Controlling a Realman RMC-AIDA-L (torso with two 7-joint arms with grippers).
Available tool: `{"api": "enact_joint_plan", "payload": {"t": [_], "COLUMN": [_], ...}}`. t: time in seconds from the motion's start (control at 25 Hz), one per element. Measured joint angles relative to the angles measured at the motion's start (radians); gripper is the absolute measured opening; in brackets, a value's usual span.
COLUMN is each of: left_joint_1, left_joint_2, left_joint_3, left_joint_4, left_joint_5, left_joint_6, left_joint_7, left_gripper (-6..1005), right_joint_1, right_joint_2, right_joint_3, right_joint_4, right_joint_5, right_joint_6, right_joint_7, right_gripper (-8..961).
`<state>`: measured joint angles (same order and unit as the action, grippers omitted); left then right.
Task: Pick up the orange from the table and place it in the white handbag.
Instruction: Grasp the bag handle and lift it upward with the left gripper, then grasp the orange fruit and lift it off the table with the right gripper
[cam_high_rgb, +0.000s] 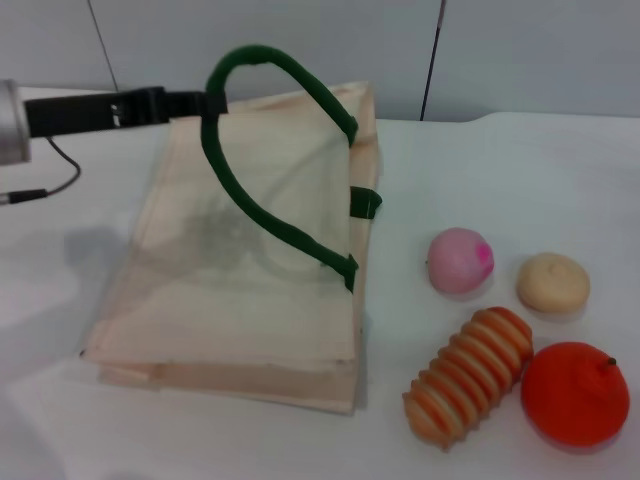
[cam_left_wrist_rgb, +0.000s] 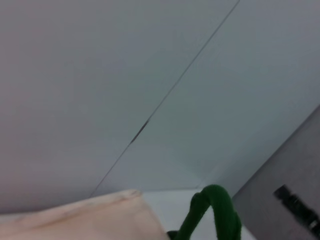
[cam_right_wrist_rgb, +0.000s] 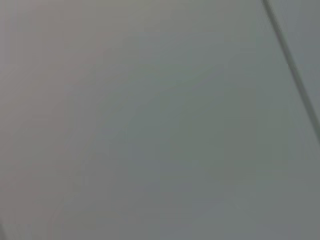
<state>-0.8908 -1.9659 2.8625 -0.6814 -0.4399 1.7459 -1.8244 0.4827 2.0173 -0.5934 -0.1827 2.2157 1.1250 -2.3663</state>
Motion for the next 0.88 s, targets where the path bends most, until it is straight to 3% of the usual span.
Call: {"api": "enact_joint_plan", "payload": {"t": [0.36,0.64,0.88], "left_joint_1": [0.033,0.039,0.045], "left_joint_2": [0.011,0.019,0.025], "left_joint_3": [0.000,0.000,0.000], "left_joint_4": [-0.037,-0.044,-0.044], "left_joint_5": [-0.125,-0.148,-0.199], "left_joint_6": [0.130,0.161,0.190], "left_joint_7": [0.011,0.012,0.007], "left_gripper": [121,121,121], "right_joint_1": [-0.049,-0.054,-0.046], "right_joint_2": [-0.016,-0.017,-0.014], "right_joint_3": [0.007,0.009,0.009], "right_joint_4": [-0.291,-0.399,-0.565], "right_joint_5": [-0.533,-0.755,-0.994], "right_joint_6": [0.128,0.307,0.471], "right_joint_7": [0.356,0.402,0.543], "right_gripper": [854,847,841]}}
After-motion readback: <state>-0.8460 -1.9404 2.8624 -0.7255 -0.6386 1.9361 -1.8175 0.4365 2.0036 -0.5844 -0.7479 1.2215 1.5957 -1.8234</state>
